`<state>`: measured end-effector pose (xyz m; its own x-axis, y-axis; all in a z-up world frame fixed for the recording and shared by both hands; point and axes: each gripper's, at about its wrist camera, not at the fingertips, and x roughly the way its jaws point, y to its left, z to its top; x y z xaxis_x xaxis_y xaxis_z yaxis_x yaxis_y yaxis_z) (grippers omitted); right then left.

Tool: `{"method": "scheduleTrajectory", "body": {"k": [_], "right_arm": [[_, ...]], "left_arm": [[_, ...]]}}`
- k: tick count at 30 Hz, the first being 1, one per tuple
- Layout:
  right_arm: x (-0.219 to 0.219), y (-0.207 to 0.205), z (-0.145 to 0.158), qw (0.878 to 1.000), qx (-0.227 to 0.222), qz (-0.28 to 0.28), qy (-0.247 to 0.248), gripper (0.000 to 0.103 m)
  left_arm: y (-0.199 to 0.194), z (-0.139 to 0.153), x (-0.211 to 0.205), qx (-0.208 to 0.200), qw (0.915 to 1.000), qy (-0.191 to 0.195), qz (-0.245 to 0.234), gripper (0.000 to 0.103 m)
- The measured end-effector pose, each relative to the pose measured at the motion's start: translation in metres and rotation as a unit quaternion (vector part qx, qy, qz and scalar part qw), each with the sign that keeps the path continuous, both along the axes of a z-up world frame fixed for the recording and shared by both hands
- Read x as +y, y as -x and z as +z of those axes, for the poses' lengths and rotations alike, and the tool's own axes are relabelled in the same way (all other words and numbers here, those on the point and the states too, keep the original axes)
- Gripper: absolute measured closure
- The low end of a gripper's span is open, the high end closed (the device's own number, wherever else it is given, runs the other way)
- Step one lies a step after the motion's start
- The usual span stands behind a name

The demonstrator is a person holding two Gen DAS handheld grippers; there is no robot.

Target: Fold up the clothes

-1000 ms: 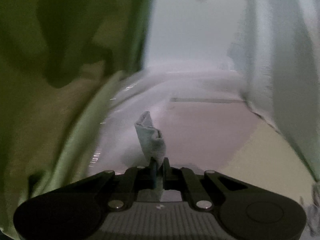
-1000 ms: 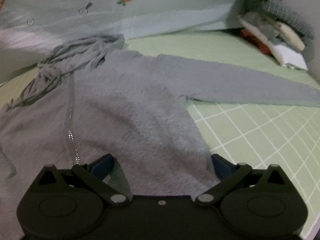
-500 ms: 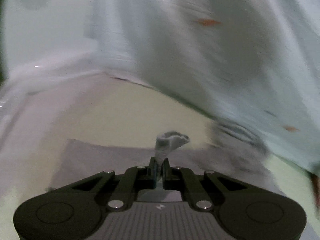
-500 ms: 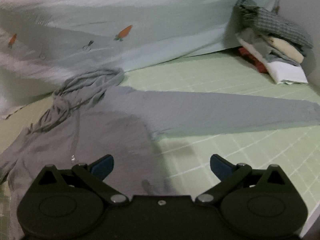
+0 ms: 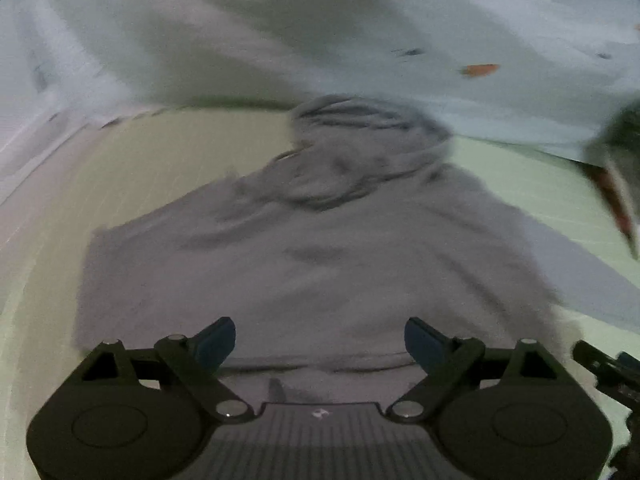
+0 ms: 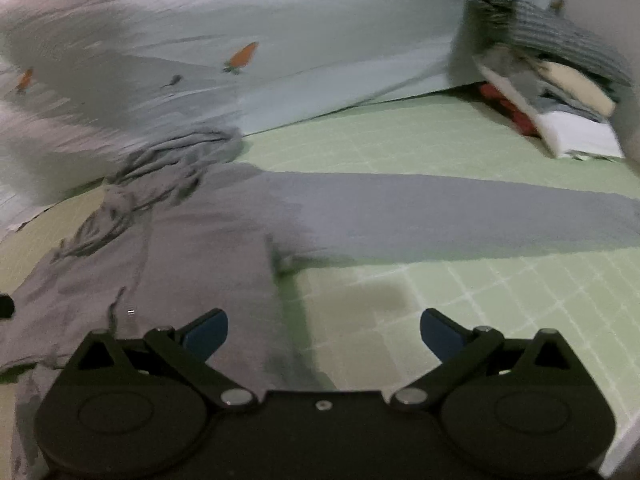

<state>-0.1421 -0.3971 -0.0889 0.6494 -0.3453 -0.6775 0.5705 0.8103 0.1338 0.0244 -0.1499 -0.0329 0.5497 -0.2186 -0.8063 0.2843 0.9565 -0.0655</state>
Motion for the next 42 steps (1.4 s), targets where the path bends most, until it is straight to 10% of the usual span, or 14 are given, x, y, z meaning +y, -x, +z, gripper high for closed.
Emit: {"method": "scheduleTrajectory", "body": {"k": [7, 20, 27, 34, 39, 42], "right_arm": [[0.040, -0.040, 0.003, 0.997, 0.034, 0.071, 0.010, 0.001], [0.123, -0.128, -0.012, 0.978, 0.071, 0.188, -0.049, 0.042], [0.145, -0.144, -0.017, 0.968, 0.094, 0.233, -0.011, 0.091], [0.117, -0.151, 0.034, 0.962, 0.003, 0.274, 0.009, 0.093], [0.043, -0.123, 0.092, 0.978, -0.093, 0.183, 0.035, 0.093], [-0.023, -0.099, 0.094, 0.990, -0.076, 0.061, 0.107, 0.089]], "left_arm": [[-0.015, -0.011, 0.045, 0.012, 0.9980, -0.033, 0.053, 0.007], [-0.012, -0.059, 0.091, 0.092, 0.9911, -0.062, 0.074, 0.007], [-0.016, -0.065, 0.102, 0.106, 0.9878, -0.071, 0.090, 0.007], [-0.030, -0.053, 0.113, 0.094, 0.9812, -0.047, 0.162, 0.007], [-0.039, -0.027, 0.105, 0.024, 0.9844, -0.040, 0.170, 0.006], [-0.049, -0.025, 0.096, 0.000, 0.9841, -0.059, 0.168, 0.005]]}}
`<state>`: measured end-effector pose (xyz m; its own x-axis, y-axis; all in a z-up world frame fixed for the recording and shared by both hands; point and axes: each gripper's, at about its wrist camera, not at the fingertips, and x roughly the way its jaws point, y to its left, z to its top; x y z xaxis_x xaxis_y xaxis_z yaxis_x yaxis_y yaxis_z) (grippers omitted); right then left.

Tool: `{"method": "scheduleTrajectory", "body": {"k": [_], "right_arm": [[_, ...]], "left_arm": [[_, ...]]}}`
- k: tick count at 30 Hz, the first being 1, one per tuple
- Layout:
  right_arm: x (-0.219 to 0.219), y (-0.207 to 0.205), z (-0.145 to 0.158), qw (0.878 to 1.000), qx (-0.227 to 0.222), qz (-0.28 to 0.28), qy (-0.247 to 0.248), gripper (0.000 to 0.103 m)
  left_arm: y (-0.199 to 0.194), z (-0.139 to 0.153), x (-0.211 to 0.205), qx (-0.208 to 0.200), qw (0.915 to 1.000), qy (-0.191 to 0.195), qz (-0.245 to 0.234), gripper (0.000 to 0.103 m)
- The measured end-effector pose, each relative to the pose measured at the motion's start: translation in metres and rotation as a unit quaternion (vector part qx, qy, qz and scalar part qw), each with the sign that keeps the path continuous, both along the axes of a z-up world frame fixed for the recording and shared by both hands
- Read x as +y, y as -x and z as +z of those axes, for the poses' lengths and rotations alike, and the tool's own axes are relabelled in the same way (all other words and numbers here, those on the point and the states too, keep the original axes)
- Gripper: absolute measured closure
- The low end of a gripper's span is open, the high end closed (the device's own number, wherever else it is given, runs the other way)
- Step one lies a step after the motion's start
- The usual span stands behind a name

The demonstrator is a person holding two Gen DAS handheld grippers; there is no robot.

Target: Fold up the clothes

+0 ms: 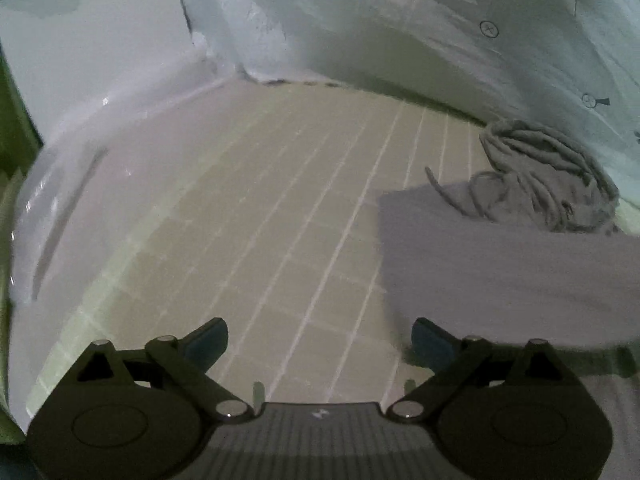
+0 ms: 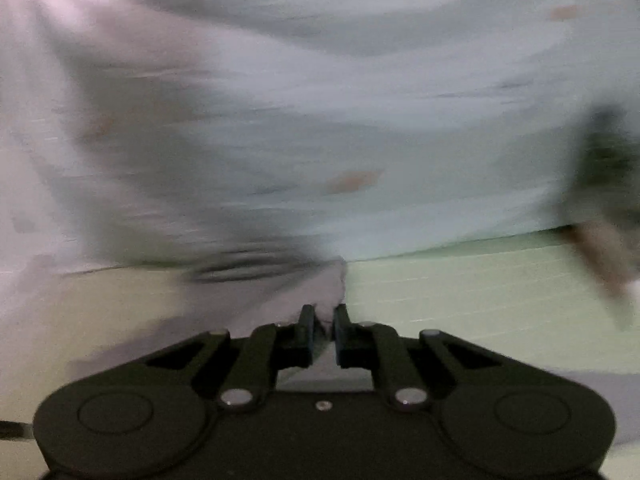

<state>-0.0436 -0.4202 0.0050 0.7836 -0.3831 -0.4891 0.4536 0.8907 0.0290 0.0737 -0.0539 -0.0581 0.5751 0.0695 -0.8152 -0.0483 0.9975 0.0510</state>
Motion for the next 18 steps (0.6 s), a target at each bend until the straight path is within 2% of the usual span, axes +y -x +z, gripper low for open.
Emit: {"method": "scheduleTrajectory", "body": {"k": [1, 2, 3, 4, 5, 6, 8, 9, 11, 14, 18], "right_arm": [[-0.023, 0.003, -0.010, 0.998, 0.032, -0.050, 0.028, 0.081], [-0.044, 0.006, -0.022, 0.992, 0.066, -0.098, 0.032, 0.061], [-0.066, 0.008, -0.034, 0.984, 0.099, -0.147, 0.034, 0.048], [-0.087, 0.015, -0.045, 0.977, 0.114, -0.181, 0.007, 0.046], [-0.099, 0.022, -0.052, 0.974, 0.110, -0.196, -0.021, 0.043], [-0.110, 0.029, -0.057, 0.971, 0.100, -0.208, -0.054, 0.032], [-0.119, 0.037, -0.069, 0.965, 0.087, -0.227, -0.100, 0.019], [-0.123, 0.041, -0.075, 0.961, 0.081, -0.236, -0.123, 0.019], [-0.122, 0.036, -0.087, 0.960, 0.085, -0.221, -0.150, 0.018], [-0.117, 0.025, -0.106, 0.963, 0.104, -0.189, -0.161, 0.017], [-0.122, 0.007, -0.120, 0.961, 0.111, -0.197, -0.156, 0.017]], "left_arm": [[-0.006, -0.003, -0.004, 0.006, 1.0000, 0.001, 0.000, 0.005], [-0.013, -0.006, -0.008, 0.012, 0.9999, 0.003, 0.000, 0.005], [-0.019, -0.008, -0.012, 0.018, 0.9998, 0.004, 0.000, 0.005], [-0.025, -0.011, -0.016, 0.024, 0.9997, 0.006, 0.001, 0.005], [-0.031, -0.014, -0.019, 0.030, 0.9995, 0.007, 0.001, 0.005], [-0.038, -0.017, -0.023, 0.036, 0.9993, 0.008, 0.000, 0.005], [-0.048, -0.020, -0.035, 0.044, 0.9988, -0.002, -0.021, 0.005], [-0.052, -0.021, -0.040, 0.047, 0.9983, -0.008, -0.033, 0.005], [-0.060, -0.027, -0.050, 0.054, 0.9968, -0.019, -0.056, 0.005], [-0.071, -0.037, -0.059, 0.069, 0.9941, -0.038, -0.074, 0.005], [-0.086, -0.048, -0.065, 0.083, 0.9916, -0.054, -0.083, 0.005]]}}
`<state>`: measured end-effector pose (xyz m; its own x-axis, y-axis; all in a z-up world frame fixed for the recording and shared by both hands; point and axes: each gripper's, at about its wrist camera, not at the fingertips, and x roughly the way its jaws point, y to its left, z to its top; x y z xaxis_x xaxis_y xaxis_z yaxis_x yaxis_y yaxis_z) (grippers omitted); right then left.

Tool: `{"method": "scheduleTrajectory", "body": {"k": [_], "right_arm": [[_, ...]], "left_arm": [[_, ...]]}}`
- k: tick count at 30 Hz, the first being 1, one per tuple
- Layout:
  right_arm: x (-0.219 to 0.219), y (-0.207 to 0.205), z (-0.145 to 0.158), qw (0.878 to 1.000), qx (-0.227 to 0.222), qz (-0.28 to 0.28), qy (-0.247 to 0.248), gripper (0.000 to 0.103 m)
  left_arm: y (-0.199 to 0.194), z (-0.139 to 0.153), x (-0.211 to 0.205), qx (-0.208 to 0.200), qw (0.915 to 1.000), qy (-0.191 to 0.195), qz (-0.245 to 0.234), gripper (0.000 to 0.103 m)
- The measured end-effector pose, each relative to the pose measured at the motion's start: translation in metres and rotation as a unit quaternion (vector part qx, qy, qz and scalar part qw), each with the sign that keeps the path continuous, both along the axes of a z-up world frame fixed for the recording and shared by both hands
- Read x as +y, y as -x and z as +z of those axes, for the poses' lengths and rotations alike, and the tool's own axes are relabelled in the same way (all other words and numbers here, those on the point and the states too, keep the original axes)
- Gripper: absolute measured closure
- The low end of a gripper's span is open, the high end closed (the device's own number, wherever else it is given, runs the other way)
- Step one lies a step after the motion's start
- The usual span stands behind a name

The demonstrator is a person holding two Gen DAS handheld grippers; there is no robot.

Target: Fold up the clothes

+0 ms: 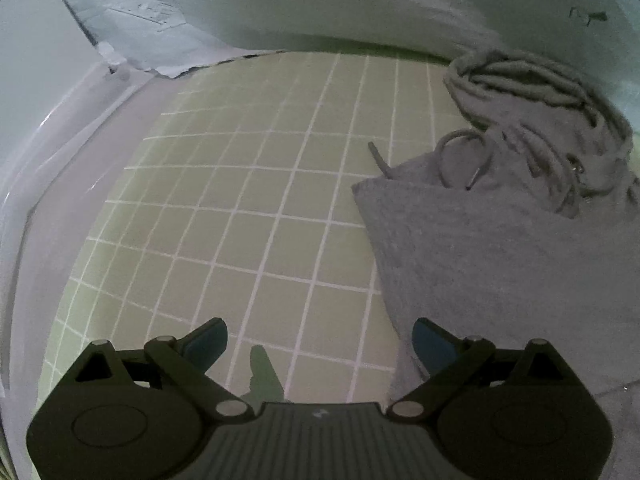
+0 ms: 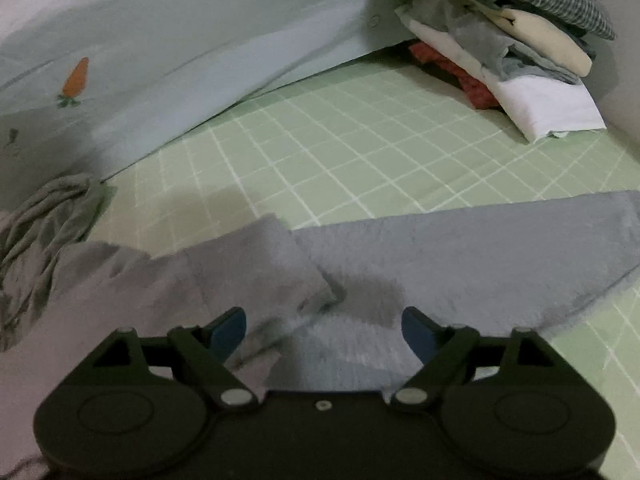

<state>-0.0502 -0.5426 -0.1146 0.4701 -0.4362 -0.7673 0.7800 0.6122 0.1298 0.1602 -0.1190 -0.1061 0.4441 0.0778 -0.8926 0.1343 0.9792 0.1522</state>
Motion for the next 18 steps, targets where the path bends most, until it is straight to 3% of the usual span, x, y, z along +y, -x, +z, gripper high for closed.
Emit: {"method": "scheduleTrajectory", "body": {"k": [2, 8, 10, 12, 14, 18], "right_arm": [[-0.007, -0.005, -0.002, 1.000, -0.008, -0.004, -0.004, 0.016], [-0.009, -0.031, -0.013, 0.999, 0.032, -0.003, 0.010, 0.018], [-0.003, -0.037, -0.011, 0.999, 0.034, 0.032, 0.025, 0.038], [0.003, -0.044, -0.005, 0.996, 0.035, 0.075, 0.037, 0.093], [0.009, -0.048, 0.009, 0.993, 0.039, 0.088, 0.073, 0.093], [0.016, -0.027, 0.071, 0.988, -0.042, 0.053, 0.136, 0.094]], "left_arm": [[-0.005, -0.005, -0.002, 0.007, 1.0000, -0.005, -0.004, 0.005], [-0.020, -0.015, -0.009, 0.014, 0.9999, -0.007, -0.005, 0.000], [-0.023, -0.017, -0.012, 0.014, 0.9999, -0.005, -0.004, 0.000], [-0.025, -0.017, -0.015, 0.011, 0.9999, -0.006, -0.005, 0.000], [-0.026, -0.018, -0.018, 0.008, 0.9999, -0.008, -0.010, 0.000], [-0.027, -0.019, -0.018, 0.009, 0.9998, 0.003, -0.020, 0.000]]}}
